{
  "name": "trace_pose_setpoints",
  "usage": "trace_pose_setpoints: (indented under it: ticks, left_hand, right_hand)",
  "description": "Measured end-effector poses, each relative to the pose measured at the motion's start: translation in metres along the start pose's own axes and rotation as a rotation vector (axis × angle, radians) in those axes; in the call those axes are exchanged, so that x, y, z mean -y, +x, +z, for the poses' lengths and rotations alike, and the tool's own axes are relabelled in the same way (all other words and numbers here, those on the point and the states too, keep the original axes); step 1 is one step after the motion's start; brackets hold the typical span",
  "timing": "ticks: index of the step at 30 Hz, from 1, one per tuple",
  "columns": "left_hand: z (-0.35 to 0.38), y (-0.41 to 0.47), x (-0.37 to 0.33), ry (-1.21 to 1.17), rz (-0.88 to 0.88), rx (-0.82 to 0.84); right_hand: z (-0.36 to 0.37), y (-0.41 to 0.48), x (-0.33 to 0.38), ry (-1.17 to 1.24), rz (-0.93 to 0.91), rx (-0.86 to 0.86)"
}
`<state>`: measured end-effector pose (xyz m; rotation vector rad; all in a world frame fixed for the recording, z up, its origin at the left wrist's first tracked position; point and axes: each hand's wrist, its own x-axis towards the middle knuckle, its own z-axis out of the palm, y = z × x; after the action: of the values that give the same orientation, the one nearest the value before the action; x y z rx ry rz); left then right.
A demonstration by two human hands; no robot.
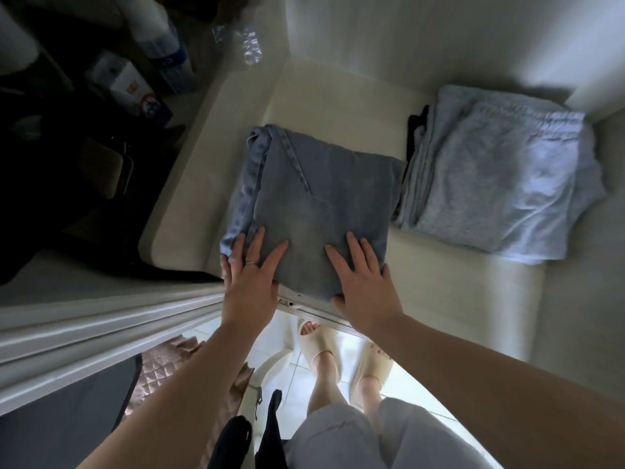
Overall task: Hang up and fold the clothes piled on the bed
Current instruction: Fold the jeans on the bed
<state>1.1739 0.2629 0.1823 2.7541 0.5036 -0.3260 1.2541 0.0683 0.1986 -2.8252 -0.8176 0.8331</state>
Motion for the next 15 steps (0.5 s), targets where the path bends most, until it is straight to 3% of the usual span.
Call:
trace_pose_setpoints:
  ticks: [15]
  left_hand:
    - [-0.029, 0.185, -0.057, 0.001, 0.051, -0.164]
  right_hand:
    - [-0.090, 0.143, -0.067, -0.018, 0.116, -0.126]
